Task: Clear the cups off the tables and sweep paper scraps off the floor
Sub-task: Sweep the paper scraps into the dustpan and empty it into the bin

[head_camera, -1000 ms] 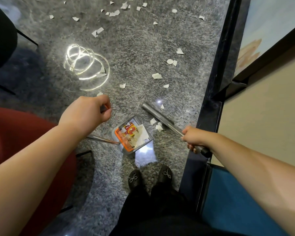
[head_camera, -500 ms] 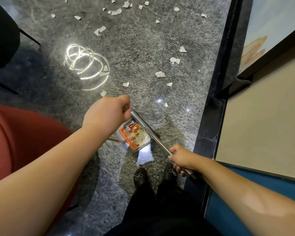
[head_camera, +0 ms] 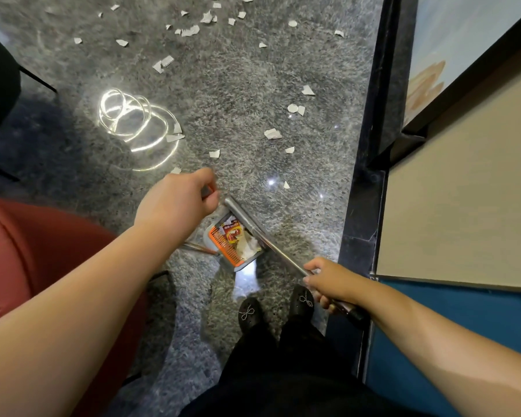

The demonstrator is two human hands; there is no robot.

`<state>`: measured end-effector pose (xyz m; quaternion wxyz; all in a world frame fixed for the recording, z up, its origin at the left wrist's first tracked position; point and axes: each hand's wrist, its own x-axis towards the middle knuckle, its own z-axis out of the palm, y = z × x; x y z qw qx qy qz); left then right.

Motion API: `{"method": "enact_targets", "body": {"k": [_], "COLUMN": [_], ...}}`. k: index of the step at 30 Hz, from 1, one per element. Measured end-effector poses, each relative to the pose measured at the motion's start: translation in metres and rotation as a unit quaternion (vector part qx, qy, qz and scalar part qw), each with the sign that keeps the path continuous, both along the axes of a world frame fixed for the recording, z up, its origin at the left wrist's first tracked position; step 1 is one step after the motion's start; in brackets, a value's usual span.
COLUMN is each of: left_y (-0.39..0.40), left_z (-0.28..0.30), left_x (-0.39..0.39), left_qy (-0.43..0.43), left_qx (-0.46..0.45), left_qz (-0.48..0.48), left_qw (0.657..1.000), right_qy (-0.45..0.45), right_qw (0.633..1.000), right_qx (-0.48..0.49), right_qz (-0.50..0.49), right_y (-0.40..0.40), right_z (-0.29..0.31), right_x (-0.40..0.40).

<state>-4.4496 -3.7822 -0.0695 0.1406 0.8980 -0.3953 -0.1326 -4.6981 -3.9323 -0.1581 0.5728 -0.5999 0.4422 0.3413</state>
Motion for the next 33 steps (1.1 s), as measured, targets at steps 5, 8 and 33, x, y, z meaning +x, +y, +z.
{"method": "enact_targets", "body": {"k": [5,8,33], "left_y": [0.017,0.019,-0.191], "left_z": [0.001,0.002,-0.001], "left_x": [0.004,0.010,0.139], "left_qy": [-0.008,0.002,-0.014], "left_qx": [-0.031,-0.035,0.023], "left_qz": [0.031,0.042,0.024], "left_qw": [0.999,0.998,0.999], "right_qy": [-0.004,-0.013,-0.009], "right_qw": [0.999,0.997,0.992], "right_qx": [-0.032,-0.059,-0.127], "right_qz": [-0.033,-0.053,-0.014], "right_y": [-0.005,-0.011,-0.330], "right_z": [0.016,0.021,-0.012], "right_x": [0.001,0.005,0.214]}}
